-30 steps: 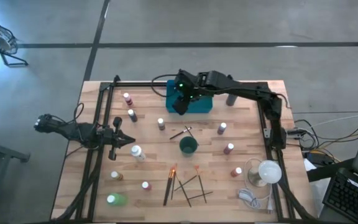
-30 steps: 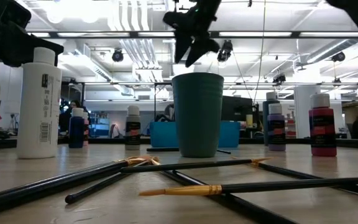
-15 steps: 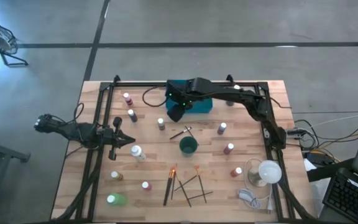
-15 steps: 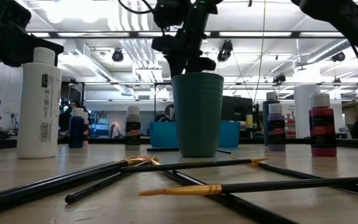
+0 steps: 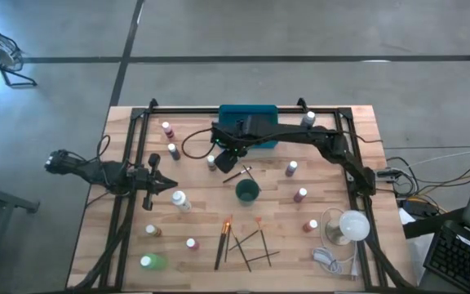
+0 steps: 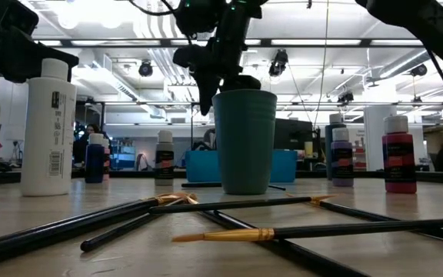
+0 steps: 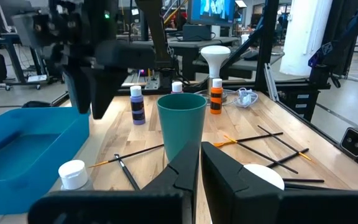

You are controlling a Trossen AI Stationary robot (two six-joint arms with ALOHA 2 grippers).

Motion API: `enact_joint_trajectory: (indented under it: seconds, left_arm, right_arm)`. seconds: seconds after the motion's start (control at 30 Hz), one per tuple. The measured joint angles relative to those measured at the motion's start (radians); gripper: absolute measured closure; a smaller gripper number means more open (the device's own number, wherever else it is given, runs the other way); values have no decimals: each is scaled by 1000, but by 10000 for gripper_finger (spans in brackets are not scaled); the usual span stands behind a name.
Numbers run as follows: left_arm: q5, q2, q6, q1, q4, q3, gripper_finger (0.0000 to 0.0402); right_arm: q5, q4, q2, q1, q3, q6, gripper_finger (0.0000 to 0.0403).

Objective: Pick & Place Paint Supplies
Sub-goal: Put the yellow paint brush into the green cup

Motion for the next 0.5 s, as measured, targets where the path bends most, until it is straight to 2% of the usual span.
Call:
enact_joint_trajectory:
  seconds: [0.3, 0.5]
  left_arm:
    - [0, 0, 0, 0, 0, 0, 376]
    - [0, 0, 0, 0, 0, 0, 376]
  right_arm:
    - [0, -7, 59, -2, -4, -2, 250]
    - [-1, -6, 68, -6, -48, 1, 248]
